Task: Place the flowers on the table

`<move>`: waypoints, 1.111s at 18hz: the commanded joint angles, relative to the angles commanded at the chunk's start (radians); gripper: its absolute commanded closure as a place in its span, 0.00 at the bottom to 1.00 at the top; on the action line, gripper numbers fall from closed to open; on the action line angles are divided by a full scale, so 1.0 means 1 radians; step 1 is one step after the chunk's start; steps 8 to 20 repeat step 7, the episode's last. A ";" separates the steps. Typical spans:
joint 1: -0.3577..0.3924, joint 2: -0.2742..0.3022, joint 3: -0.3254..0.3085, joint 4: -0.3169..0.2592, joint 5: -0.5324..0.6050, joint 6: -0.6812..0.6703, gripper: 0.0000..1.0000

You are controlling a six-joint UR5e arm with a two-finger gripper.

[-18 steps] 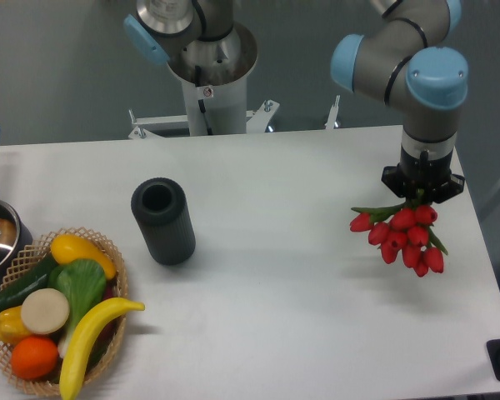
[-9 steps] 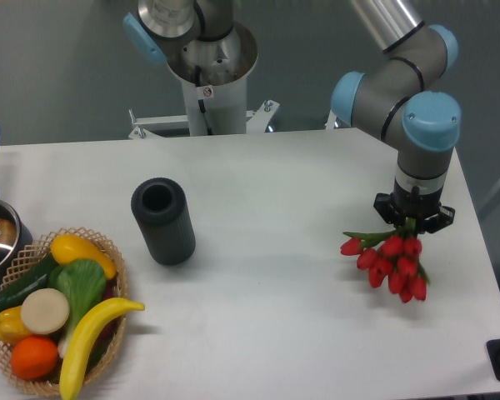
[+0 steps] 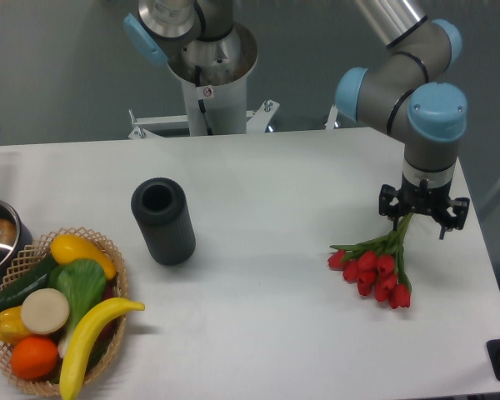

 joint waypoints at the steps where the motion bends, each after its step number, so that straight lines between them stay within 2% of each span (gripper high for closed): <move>1: 0.000 0.003 0.000 0.002 0.000 0.003 0.00; 6: 0.040 0.061 0.002 -0.009 0.003 0.003 0.00; 20: 0.044 0.064 0.002 -0.012 -0.001 0.014 0.00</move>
